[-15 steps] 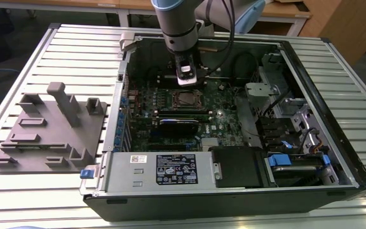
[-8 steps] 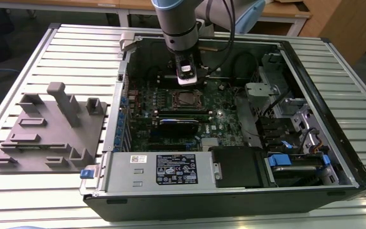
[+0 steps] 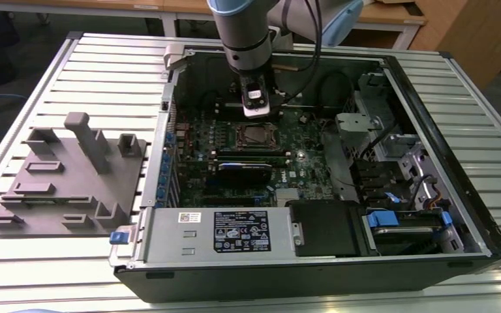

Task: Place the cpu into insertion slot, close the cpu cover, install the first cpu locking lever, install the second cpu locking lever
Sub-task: 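Install the first cpu locking lever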

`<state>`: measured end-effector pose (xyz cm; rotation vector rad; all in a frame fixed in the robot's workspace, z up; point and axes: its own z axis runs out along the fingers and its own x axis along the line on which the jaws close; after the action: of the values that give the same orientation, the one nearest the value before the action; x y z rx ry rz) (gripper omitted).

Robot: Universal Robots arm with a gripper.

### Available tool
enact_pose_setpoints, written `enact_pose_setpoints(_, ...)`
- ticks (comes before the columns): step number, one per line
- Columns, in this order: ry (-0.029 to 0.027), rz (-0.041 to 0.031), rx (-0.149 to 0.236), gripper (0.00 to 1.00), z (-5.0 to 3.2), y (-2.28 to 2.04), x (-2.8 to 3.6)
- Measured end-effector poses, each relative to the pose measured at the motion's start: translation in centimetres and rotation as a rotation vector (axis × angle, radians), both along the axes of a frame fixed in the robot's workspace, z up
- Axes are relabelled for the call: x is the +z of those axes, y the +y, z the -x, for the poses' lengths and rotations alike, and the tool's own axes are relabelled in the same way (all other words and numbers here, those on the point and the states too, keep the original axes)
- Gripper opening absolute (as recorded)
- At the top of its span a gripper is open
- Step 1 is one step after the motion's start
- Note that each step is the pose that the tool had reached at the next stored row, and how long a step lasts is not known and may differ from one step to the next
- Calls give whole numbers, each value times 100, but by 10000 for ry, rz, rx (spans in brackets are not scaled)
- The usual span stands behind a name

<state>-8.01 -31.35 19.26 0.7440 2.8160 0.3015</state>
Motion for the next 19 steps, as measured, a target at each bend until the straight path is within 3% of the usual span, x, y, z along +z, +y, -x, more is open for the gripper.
enact_pose_setpoints(6,1,0,1,10,0,-1,66)
enact_pose_setpoints(13,0,1,2,10,0,0,70)
enact_pose_setpoints(16,1,123,2,10,0,0,71)
enact_pose_setpoints(19,1,136,2,10,0,-1,71)
